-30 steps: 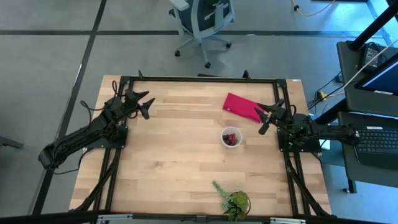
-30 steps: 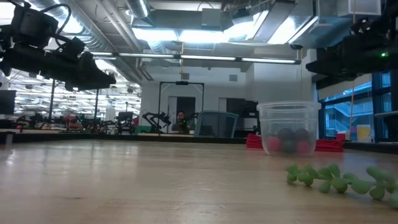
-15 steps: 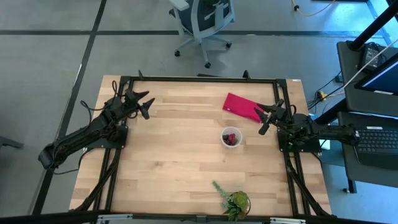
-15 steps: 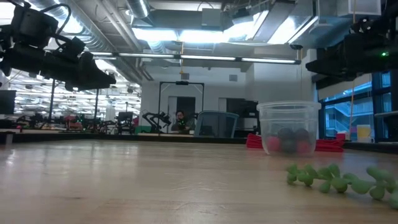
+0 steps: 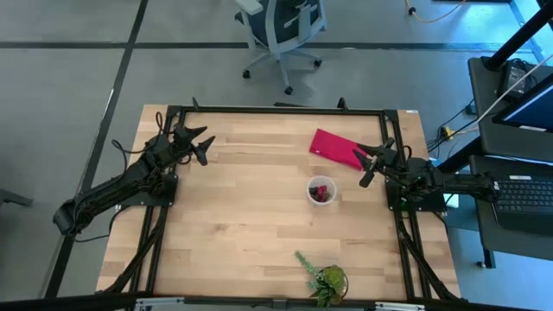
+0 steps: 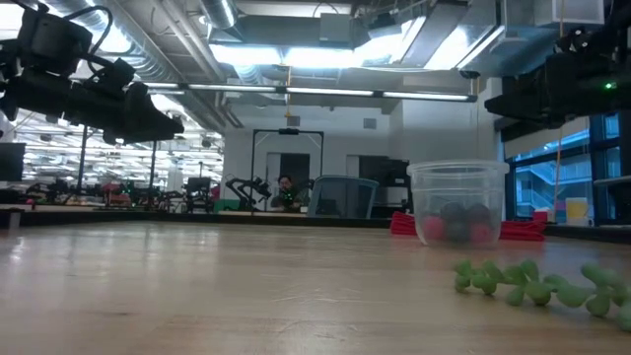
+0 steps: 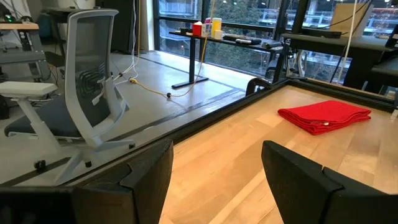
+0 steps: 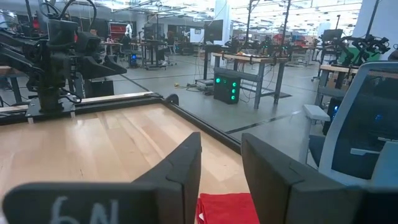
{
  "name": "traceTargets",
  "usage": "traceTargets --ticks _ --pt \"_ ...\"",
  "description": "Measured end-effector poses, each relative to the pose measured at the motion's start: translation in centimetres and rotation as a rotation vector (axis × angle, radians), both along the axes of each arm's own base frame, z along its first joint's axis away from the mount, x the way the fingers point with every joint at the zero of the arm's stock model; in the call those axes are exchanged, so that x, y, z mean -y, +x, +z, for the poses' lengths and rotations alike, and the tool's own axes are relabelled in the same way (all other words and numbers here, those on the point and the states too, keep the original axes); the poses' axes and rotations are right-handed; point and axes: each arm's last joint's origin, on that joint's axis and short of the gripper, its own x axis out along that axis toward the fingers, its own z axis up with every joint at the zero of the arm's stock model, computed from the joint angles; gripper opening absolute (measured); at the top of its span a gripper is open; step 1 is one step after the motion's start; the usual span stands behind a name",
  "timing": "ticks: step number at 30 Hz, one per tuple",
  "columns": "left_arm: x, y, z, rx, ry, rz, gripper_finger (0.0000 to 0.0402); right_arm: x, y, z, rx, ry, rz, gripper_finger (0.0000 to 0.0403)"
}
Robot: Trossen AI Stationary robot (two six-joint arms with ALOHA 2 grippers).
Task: Pick and placing Produce into tupperware
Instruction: Return to Home Position
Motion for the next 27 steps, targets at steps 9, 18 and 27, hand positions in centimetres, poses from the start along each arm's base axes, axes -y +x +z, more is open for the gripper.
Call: traceTargets --ticks 9,18,27 --pt "0.0 0.0 0.01 0.0 0.0 0.0 0.0239 0.0 0.0 0.01 0.0 0.0 0.0 0.0117" --pt "0.0 0.0 0.03 0.001 0.001 -0.001 0.0239 0.0 0.0 0.0 0.0 0.0 0.0 0.0117" --pt "0.0 0.0 0.03 0.001 0.001 -0.001 0.0239 0.0 0.0 -0.01 -0.001 0.0 0.0 0.0117"
